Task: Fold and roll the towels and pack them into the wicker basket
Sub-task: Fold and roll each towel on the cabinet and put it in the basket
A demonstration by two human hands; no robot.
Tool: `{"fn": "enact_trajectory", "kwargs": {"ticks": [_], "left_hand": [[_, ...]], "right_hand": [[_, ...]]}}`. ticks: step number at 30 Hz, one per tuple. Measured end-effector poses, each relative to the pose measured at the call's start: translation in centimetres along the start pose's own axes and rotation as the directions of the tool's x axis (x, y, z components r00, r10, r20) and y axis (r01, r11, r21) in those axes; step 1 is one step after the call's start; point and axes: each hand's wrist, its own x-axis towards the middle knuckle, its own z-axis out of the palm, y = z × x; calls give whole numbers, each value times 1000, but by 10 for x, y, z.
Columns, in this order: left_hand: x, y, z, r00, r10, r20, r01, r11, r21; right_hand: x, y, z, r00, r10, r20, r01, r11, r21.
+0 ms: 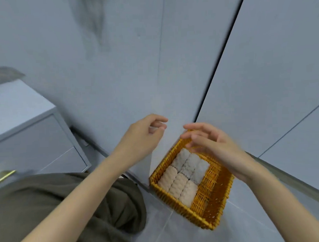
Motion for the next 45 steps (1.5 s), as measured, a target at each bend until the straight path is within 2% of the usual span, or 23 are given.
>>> {"fn": "enact_trajectory", "kwargs": {"ticks": [6, 13, 21, 26, 28, 32, 36, 38, 41, 45], "left_hand": [[-41, 23, -85, 977, 37, -208, -50, 997, -55], [-104, 22, -185, 893, -30, -448, -5, 997, -77], [-177, -20, -273, 720, -175, -672, 129, 985, -118], [-207, -69, -309, 594, -202, -779, 277, 960, -38], [-209, -86, -316, 570, -194, -798, 358, 933, 30], [-203, -117, -322, 577, -97, -811, 478, 845, 239], [-185, -135, -323, 623, -52, -781, 501, 793, 347], [-176, -142, -322, 655, -11, -756, 495, 762, 418], [-163, -151, -323, 710, 87, -699, 471, 679, 563], [-148, -160, -328, 738, 163, -655, 496, 528, 689]], "right_hand": [[-5, -82, 45, 974, -115, 197, 100, 992, 83], [13, -146, 129, 903, -210, 374, 193, 978, 81], [57, -171, 239, 835, -209, 508, 189, 978, 92], [97, -167, 307, 824, -145, 548, 132, 989, 62], [116, -161, 331, 841, -112, 529, 111, 993, 34], [151, -140, 372, 883, -93, 460, 121, 992, -32], [178, -116, 405, 889, -107, 446, 159, 984, -82], [190, -107, 419, 885, -167, 434, 238, 965, -114], [204, -100, 433, 855, -298, 425, 409, 891, -198], [216, -91, 441, 804, -408, 434, 573, 725, -381]]}}
